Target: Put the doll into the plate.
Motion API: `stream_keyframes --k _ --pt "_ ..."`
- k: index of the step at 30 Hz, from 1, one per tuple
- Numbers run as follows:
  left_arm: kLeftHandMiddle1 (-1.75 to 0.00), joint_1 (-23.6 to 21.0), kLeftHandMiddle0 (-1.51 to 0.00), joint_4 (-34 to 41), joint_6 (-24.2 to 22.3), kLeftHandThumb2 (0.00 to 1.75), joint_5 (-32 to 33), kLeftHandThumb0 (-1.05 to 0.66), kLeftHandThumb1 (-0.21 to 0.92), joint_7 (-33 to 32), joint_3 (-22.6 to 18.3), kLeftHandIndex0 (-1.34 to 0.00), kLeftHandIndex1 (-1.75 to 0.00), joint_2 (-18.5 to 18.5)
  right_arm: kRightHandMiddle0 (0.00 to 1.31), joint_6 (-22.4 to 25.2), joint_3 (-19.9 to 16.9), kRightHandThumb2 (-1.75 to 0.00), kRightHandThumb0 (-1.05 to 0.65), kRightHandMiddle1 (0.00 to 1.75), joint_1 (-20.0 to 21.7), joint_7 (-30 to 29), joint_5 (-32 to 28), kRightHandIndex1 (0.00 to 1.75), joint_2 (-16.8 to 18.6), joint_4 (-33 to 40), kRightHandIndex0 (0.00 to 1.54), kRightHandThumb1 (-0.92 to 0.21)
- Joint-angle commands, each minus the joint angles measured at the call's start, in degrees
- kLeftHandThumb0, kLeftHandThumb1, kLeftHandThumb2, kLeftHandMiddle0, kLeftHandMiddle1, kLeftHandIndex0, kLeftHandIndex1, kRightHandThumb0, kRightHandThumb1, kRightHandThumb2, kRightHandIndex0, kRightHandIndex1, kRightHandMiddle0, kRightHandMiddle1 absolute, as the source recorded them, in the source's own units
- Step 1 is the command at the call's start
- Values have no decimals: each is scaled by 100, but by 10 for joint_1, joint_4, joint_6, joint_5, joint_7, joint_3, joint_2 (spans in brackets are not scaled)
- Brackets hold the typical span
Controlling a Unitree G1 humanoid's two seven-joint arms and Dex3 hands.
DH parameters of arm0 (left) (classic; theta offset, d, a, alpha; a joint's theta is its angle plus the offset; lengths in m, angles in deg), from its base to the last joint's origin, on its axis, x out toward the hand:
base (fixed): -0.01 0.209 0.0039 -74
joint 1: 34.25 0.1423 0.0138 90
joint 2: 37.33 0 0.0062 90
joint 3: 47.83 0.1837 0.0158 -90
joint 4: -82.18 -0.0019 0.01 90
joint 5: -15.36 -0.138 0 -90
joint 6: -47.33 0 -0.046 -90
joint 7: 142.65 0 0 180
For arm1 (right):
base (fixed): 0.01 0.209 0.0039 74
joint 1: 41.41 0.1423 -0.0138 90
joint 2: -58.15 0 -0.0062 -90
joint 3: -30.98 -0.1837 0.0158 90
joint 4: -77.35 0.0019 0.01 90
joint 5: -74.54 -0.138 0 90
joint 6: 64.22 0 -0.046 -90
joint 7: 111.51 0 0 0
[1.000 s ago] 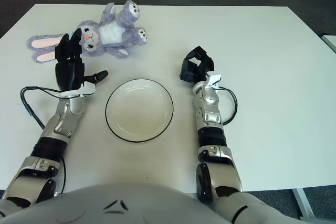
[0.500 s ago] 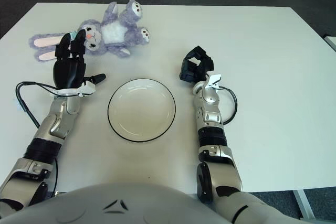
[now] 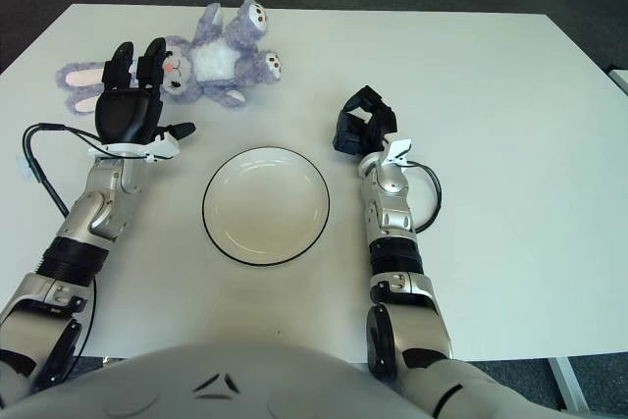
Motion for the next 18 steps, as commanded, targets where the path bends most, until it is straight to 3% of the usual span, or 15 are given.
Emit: stream_keyframes --k 1,18 --pt "-21 -18 -12 9 -13 68 -13 -80 62 17 9 0 -31 9 65 24 2 -138 -50 175 -24 -1 -6 175 7 -16 114 -27" --pt "-22 -57 -11 14 -39 56 -25 -85 73 53 26 0 -18 11 65 19 4 -138 -50 175 -23 13 -8 175 7 -21 116 -27"
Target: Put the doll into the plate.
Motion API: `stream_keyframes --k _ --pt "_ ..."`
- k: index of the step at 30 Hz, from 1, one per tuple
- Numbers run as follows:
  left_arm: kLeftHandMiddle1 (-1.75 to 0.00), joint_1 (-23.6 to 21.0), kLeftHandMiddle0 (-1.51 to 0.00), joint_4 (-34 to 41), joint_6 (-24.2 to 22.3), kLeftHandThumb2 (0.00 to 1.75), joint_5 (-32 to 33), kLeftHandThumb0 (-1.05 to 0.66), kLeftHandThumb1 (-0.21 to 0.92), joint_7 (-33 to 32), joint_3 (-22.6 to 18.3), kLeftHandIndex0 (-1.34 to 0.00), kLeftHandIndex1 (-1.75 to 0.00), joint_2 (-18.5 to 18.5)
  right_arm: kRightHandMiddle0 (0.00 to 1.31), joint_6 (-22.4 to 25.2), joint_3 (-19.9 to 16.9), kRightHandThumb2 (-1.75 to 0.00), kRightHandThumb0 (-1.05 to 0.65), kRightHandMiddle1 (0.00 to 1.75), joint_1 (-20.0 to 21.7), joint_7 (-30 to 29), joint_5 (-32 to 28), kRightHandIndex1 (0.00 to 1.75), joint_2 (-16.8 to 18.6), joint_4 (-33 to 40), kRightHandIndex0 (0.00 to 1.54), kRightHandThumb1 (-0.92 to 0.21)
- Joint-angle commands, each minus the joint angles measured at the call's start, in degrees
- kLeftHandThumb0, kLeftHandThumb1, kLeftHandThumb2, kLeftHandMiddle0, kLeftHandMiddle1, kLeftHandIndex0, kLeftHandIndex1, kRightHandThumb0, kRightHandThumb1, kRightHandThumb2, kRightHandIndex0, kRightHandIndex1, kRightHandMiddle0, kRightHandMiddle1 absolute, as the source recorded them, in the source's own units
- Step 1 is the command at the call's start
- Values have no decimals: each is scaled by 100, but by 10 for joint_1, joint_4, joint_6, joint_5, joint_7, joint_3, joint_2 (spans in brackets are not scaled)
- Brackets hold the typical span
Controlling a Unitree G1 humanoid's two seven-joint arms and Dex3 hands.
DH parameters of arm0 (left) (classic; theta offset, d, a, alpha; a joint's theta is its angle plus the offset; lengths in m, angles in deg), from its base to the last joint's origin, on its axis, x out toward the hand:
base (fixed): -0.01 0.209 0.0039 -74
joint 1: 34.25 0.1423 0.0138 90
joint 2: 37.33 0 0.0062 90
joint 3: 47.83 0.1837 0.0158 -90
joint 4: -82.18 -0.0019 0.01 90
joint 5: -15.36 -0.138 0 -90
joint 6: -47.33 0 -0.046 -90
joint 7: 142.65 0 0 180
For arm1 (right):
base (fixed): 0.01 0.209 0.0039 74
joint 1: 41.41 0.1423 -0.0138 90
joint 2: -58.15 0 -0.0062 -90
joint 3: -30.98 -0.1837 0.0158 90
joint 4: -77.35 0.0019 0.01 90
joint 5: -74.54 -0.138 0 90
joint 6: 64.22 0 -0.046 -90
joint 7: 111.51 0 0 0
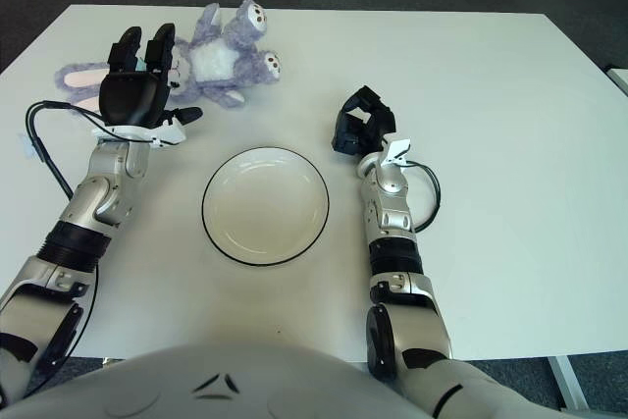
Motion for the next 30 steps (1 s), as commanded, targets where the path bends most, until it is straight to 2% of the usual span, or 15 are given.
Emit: stream_keyframes --k 1,7,15,25,30 --pt "-22 -13 -10 4 1 55 0 -85 73 9 5 0 -17 6 65 19 3 -138 -50 175 -23 5 -8 175 6 -21 116 -27" --pt "-23 -30 -11 -7 29 55 15 -86 72 16 8 0 -9 12 65 27 3 -137 -50 175 -22 6 -7 175 7 -22 114 -27" --pt "-27 -79 -14 -62 60 54 17 -86 72 12 19 0 -6 13 65 41 6 -137 -50 175 -23 1 -1 175 5 -21 113 -27" --pt "-34 -132 -6 -127 82 59 8 -83 66 17 44 0 -12 17 64 48 7 -136 -49 175 -19 3 -3 175 1 -28 112 -28" --pt "-34 -154 -4 -156 87 60 8 -82 66 22 58 0 -8 17 64 46 8 -136 -49 175 -17 6 -4 175 0 -33 112 -28"
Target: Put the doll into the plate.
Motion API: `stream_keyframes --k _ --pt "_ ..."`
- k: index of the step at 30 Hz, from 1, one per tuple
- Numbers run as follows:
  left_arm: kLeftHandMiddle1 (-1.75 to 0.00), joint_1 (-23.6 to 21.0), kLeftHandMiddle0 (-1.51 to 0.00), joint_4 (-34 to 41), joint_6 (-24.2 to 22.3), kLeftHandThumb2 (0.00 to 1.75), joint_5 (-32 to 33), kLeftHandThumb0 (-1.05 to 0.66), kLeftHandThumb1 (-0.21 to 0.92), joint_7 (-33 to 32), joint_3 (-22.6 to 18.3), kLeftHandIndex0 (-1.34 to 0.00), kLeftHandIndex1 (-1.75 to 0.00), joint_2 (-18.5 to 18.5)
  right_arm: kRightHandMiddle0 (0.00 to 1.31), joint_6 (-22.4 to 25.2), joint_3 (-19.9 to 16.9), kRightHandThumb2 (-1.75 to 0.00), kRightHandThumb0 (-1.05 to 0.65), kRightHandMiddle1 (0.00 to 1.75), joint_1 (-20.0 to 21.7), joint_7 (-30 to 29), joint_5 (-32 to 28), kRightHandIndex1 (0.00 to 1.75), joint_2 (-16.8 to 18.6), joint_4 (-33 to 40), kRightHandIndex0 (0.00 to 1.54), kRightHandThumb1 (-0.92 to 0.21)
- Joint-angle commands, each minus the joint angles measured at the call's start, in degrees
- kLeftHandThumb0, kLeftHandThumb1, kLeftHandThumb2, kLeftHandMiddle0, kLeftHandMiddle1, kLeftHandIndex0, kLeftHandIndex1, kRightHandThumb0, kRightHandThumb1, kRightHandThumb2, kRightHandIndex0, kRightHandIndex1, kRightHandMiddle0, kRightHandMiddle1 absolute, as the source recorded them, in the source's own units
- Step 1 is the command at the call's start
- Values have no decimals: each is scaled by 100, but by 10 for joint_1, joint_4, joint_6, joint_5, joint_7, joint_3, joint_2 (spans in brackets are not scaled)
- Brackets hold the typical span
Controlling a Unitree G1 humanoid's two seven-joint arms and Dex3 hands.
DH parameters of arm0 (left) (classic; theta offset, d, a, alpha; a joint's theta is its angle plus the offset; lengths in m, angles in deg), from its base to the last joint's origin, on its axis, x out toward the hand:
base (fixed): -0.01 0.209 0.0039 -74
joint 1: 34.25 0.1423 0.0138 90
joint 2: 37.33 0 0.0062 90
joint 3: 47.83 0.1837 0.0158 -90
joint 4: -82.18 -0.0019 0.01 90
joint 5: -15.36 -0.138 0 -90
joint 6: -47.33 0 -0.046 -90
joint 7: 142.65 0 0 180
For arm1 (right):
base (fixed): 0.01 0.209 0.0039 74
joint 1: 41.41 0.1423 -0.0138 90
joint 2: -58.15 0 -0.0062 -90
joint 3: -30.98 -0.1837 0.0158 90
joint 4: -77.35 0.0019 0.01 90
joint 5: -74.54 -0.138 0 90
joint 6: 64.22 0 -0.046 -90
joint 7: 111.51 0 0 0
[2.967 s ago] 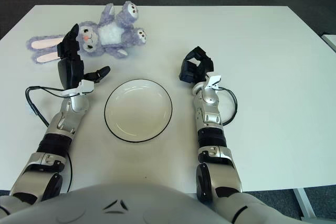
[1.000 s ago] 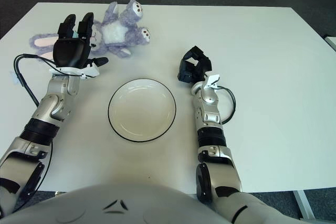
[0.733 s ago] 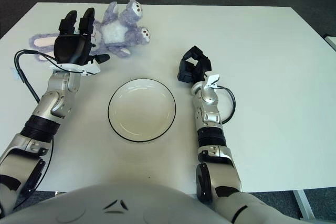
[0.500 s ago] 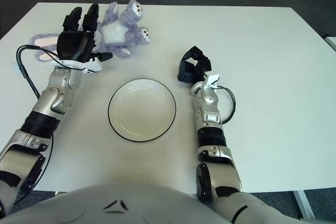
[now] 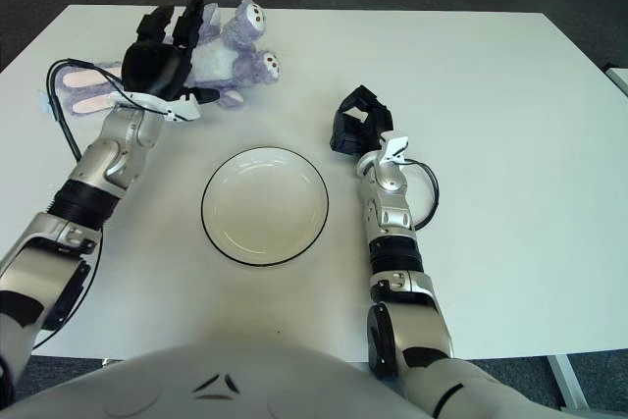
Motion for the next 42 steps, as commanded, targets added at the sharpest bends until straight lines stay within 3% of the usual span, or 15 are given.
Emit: stream_keyframes --k 1,17,28,32,34,39,42 --pt "-35 -24 -4 -23 6 61 -2 -82 66 7 12 0 -8 9 64 31 1 -136 -49 175 -22 1 -5 175 4 -29 112 -28" --pt "-34 -84 -2 -108 37 63 -1 -82 64 20 47 0 0 14 66 49 -1 -139 -50 175 -17 -9 -6 175 7 -27 118 -26" --pt "-33 -138 -2 -208 57 71 -5 -82 53 9 82 0 -8 11 64 53 1 -135 -49 175 -16 1 -7 175 2 -29 114 -29" --pt "-61 -165 -3 -258 75 71 2 -83 50 13 93 0 -23 7 64 56 0 -135 -49 175 -15 -2 -6 175 3 -29 114 -29" --pt "-93 -173 -1 -272 82 71 4 -85 48 14 98 0 -33 6 64 58 0 -135 -49 175 -15 -4 -6 175 3 -28 114 -29" --pt "-124 -193 0 -311 93 72 6 -86 47 15 108 0 -43 3 64 63 0 -136 -49 175 -16 -6 -6 175 4 -25 114 -28" --pt "-152 -212 -1 -349 99 72 3 -86 46 15 119 0 -50 -2 64 67 -1 -136 -50 175 -16 -9 -6 175 4 -22 114 -28"
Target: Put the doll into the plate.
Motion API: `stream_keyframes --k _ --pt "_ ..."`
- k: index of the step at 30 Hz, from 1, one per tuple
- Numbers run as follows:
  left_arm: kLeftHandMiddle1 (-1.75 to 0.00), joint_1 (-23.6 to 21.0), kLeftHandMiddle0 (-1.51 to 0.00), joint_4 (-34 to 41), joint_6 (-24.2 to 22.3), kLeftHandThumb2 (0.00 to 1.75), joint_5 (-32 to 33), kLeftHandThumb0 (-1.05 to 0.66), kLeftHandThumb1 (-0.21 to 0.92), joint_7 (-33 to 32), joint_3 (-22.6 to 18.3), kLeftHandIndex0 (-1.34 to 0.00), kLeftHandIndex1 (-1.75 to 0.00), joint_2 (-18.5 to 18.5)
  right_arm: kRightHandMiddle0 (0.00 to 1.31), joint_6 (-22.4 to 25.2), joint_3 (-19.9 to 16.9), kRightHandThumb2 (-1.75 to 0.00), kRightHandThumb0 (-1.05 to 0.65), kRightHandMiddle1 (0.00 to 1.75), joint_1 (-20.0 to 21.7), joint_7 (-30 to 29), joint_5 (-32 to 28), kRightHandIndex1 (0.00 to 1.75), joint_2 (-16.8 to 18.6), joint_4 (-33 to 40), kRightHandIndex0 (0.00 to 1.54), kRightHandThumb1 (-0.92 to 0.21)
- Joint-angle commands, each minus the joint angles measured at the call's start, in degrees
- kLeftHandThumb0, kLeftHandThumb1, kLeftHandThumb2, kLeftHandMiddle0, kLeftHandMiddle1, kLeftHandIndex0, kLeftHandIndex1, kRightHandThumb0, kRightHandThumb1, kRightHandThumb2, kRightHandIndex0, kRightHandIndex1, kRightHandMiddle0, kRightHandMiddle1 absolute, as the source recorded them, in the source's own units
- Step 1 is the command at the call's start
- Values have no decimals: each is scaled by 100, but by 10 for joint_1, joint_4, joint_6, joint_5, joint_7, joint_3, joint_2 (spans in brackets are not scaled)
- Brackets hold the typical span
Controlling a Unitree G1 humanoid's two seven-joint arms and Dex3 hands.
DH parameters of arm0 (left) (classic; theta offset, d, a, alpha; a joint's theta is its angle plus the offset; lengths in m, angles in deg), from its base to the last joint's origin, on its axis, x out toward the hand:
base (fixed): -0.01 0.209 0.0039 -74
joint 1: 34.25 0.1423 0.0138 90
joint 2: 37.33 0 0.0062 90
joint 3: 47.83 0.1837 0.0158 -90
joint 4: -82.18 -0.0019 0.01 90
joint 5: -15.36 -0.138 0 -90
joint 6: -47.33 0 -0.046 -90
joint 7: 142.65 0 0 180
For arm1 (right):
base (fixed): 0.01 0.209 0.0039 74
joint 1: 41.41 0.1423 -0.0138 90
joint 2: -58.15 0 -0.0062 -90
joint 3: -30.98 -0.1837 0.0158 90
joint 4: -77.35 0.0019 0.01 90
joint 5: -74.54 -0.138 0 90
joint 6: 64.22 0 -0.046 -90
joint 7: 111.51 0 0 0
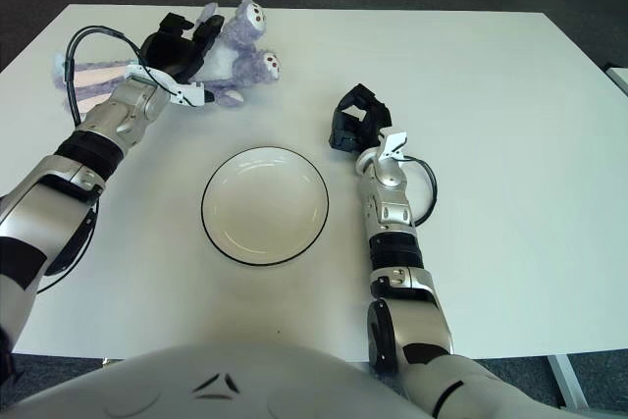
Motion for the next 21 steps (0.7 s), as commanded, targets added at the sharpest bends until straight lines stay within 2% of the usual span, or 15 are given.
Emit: stream_keyframes --k 1,4,9,21 --pt "-160 -35 -7 -48 9 72 0 -86 46 -1 15 0 -55 -7 64 41 -2 -136 -50 175 -25 -6 -6 175 6 -23 114 -28" --pt "-170 -48 -16 -75 10 71 -1 -86 46 -5 24 0 -63 -11 64 41 -1 -136 -49 175 -26 -6 -5 175 5 -22 114 -28" --pt "-174 -66 -31 -118 5 67 3 -87 48 -14 34 0 -72 -22 64 39 -1 -136 -49 175 -26 -6 -6 175 6 -22 114 -28" --pt "-175 -86 -41 -166 -13 63 1 -89 50 -12 57 0 -75 -39 65 45 -2 -137 -50 175 -28 -8 -8 175 9 -17 117 -27"
